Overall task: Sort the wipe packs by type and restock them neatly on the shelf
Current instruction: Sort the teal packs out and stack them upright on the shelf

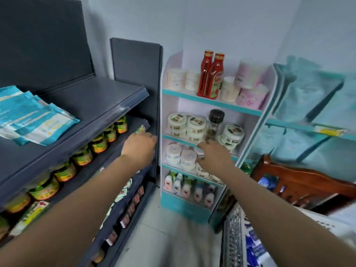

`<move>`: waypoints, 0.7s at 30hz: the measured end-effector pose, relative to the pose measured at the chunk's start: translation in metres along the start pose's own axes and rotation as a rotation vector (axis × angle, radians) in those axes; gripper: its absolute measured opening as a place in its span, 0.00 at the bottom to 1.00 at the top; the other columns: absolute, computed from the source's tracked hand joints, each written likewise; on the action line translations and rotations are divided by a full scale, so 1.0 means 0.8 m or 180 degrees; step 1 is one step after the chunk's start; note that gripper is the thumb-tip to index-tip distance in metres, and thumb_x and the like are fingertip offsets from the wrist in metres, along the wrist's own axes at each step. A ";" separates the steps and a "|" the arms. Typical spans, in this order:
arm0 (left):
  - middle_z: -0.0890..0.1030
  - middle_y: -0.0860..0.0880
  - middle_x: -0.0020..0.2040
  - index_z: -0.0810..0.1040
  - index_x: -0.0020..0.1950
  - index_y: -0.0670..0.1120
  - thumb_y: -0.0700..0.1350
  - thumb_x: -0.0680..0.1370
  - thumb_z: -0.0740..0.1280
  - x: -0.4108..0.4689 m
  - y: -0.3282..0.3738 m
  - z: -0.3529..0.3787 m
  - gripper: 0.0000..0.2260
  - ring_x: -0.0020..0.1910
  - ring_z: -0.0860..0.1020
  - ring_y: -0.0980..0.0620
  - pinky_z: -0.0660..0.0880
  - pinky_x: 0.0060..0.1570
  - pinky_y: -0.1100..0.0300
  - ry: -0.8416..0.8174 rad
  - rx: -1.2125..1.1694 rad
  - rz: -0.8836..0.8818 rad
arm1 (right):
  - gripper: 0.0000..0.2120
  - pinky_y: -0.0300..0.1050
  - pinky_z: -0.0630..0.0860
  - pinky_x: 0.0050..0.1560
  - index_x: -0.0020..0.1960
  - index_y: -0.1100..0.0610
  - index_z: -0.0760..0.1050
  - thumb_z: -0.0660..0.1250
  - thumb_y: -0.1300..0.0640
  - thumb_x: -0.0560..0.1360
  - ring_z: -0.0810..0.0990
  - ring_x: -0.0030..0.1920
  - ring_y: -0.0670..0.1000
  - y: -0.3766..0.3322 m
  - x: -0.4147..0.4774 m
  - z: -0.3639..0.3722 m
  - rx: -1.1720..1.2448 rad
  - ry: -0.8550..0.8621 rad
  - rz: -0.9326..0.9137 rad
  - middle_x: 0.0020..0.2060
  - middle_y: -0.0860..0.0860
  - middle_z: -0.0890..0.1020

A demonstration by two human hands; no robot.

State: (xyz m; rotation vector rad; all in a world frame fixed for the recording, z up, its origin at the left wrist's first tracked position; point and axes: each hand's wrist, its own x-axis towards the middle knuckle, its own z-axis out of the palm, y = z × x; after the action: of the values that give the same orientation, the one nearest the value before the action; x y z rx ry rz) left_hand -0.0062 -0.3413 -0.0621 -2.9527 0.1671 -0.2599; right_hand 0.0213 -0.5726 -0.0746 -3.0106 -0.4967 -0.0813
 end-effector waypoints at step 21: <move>0.78 0.48 0.57 0.75 0.61 0.47 0.43 0.77 0.63 -0.013 0.439 0.058 0.13 0.57 0.74 0.48 0.72 0.52 0.55 -0.0548 -0.0445 0.1763 | 0.19 0.52 0.74 0.59 0.66 0.53 0.72 0.63 0.51 0.76 0.73 0.62 0.55 0.314 -0.300 0.067 0.0078 -0.1020 0.1762 0.61 0.53 0.75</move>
State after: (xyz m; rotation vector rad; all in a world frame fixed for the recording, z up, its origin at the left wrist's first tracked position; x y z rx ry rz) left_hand -0.0420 -0.6764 -0.1722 -2.8910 0.9872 0.0861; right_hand -0.1227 -0.8803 -0.1642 -3.0201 0.3271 0.4426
